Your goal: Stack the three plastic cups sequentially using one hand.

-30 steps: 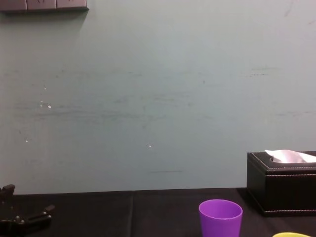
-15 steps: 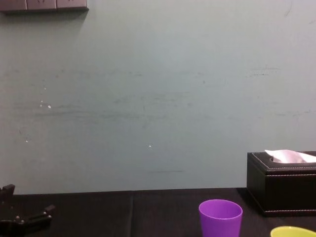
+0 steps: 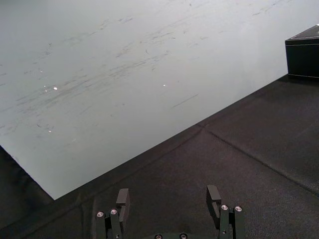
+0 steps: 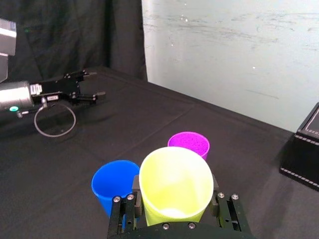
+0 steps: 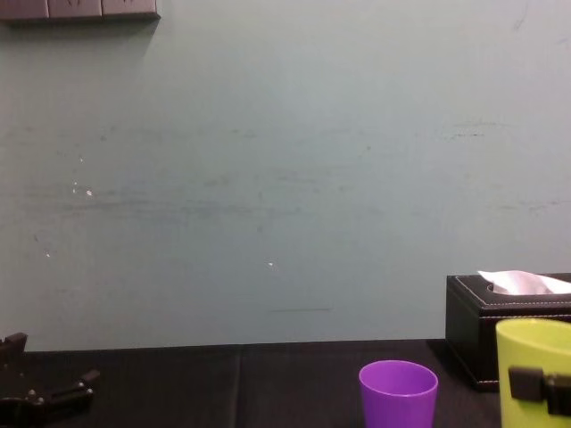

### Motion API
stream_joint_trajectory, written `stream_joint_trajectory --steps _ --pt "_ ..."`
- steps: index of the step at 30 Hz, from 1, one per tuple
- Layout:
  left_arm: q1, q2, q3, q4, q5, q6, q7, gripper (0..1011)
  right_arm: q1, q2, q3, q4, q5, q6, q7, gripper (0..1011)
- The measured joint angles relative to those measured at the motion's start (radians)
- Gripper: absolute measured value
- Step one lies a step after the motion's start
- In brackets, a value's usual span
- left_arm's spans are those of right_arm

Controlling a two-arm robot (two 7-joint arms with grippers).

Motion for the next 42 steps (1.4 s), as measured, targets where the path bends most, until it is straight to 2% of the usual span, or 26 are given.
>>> stream_joint_trajectory --steps 6,14,17,29,42 --pt "0.000 0.000 0.000 0.000 0.000 0.000 0.000 1011 0.050 0.011 -0.008 -0.025 0.014 0.064 -0.021 737" --pt "0.000 0.000 0.000 0.000 0.000 0.000 0.000 1011 0.121 -0.008 -0.042 -0.003 0.013 0.082 -0.033 737" --pt "0.000 0.000 0.000 0.000 0.000 0.000 0.000 1011 0.169 -0.029 -0.068 0.023 0.002 0.085 -0.039 737" --pt "0.000 0.000 0.000 0.000 0.000 0.000 0.000 1011 0.298 -0.096 -0.148 0.112 -0.043 0.083 -0.036 737" --pt "0.000 0.000 0.000 0.000 0.000 0.000 0.000 1011 0.389 -0.158 -0.208 0.211 -0.104 0.096 -0.037 737"
